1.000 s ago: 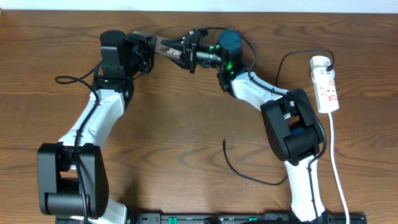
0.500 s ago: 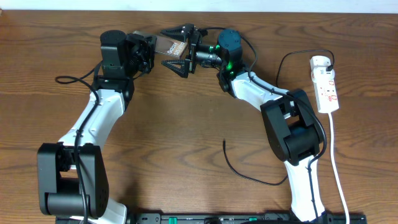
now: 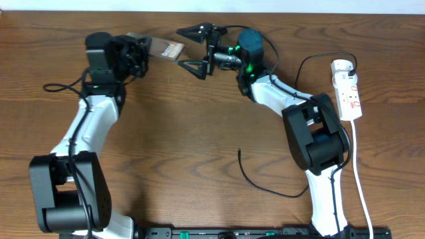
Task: Plug charger to phone and switch on socket
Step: 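Open the right gripper and carry the phone left with left gripper, then move the right gripper over the black cable's plug end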
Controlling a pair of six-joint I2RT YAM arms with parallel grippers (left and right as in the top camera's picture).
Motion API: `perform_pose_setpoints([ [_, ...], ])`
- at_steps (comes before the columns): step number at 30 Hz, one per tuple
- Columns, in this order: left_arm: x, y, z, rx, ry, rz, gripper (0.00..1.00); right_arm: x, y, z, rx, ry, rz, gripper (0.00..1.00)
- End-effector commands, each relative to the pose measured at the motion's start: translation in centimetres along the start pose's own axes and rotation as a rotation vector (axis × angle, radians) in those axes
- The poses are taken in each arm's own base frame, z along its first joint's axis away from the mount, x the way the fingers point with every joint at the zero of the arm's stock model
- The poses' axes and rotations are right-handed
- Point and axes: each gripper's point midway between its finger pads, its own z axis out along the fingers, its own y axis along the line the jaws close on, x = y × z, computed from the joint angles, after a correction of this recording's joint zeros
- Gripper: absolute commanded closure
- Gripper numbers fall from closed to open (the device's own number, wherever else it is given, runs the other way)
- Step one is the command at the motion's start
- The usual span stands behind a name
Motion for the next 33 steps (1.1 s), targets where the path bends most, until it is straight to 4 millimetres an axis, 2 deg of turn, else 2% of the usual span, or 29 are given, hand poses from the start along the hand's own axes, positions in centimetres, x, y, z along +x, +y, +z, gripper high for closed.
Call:
perform_pose_setpoints([
  [1, 0.3, -1.3, -1.3, 0.051, 0.134, 0.029, 0.93, -1.4, 0.4, -1.3, 0.009, -0.033, -0.111, 0.01],
  [5, 0.5, -2.5, -3.0, 0.124, 0.252, 0.093, 0.93, -2.8, -1.4, -2.3, 0.079, -0.057, -0.174, 0.01],
  [10, 3.2, -4.0, -5.4, 0.224, 0.474, 0.198, 0.93, -4.3, -5.2, -4.1, 0.22, -0.07, -0.248, 0.01],
  [14, 5.6, -3.9, -7.0, 0.259, 0.634, 0.271, 0.93, -4.5, -8.5, -5.7, 0.337, -0.055, -0.273, 0.01],
  [19, 7.4, -3.6, -8.5, 0.301, 0.764, 0.352, 0.93, -4.6, -11.8, -7.6, 0.491, -0.066, -0.292, 0.01],
  [23, 8.0, -3.5, -9.1, 0.318, 0.808, 0.377, 0.93, -5.4, -13.5, -10.9, 0.754, -0.163, -0.341, 0.01],
  [26, 8.4, -3.4, -9.5, 0.341, 0.834, 0.419, 0.93, -5.7, -12.6, -14.1, 0.968, -0.244, -0.397, 0.01],
  [29, 8.8, -3.3, -9.9, 0.361, 0.863, 0.454, 0.93, -5.8, -9.9, -17.6, 1.17, -0.346, -0.452, 0.01],
  [33, 9.5, -3.1, -9.7, 0.374, 0.876, 0.484, 0.93, -4.9, -5.8, -21.4, 1.344, -0.471, -0.491, 0.01],
])
